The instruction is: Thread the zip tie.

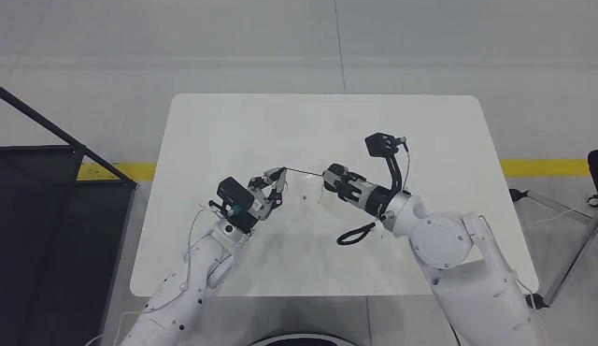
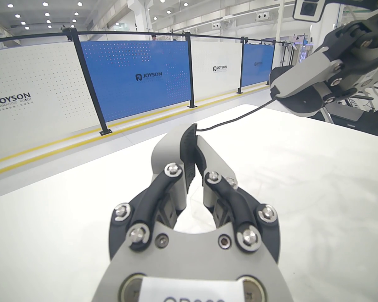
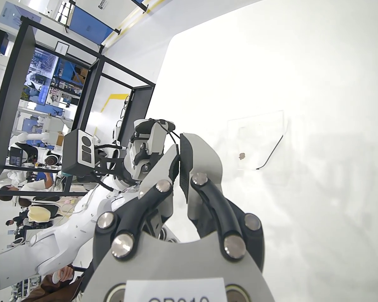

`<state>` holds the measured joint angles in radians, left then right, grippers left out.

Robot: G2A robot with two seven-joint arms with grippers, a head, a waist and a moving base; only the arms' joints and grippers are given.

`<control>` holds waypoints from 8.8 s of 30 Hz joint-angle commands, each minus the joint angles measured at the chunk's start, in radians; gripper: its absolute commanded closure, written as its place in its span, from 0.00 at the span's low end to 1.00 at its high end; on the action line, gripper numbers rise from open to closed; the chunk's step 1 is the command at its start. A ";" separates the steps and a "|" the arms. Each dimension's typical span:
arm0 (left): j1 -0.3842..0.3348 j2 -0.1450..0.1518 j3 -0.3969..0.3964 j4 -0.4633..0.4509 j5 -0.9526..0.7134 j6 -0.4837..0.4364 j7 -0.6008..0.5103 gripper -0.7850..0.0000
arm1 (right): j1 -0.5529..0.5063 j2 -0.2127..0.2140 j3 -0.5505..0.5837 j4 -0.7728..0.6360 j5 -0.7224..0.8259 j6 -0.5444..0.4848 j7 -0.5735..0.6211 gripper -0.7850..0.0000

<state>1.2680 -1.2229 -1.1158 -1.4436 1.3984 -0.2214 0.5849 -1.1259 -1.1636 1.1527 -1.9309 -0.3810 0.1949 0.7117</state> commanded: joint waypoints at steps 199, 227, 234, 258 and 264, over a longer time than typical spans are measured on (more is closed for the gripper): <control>0.034 -0.020 -0.034 -0.030 -0.016 0.065 0.073 1.00 | -0.043 -0.009 0.048 0.002 0.200 -0.069 -0.016 1.00; 0.051 -0.035 -0.011 -0.018 0.056 0.131 0.213 1.00 | -0.068 -0.002 0.082 -0.031 0.302 0.040 0.044 1.00; 0.044 -0.045 0.001 0.002 0.056 0.171 0.235 1.00 | -0.089 0.002 0.098 -0.046 0.335 0.037 0.052 1.00; 0.033 -0.054 -0.002 0.023 0.079 0.130 0.238 1.00 | -0.038 0.006 0.079 -0.022 0.343 0.097 0.062 1.00; 0.033 -0.054 -0.002 0.023 0.079 0.130 0.238 1.00 | -0.027 0.006 0.072 -0.015 0.345 0.106 0.056 1.00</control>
<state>1.3013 -1.2771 -1.1179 -1.4203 1.4776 -0.0912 0.8227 -1.1549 -1.1571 1.2257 -1.9465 -0.0359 0.2991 0.7686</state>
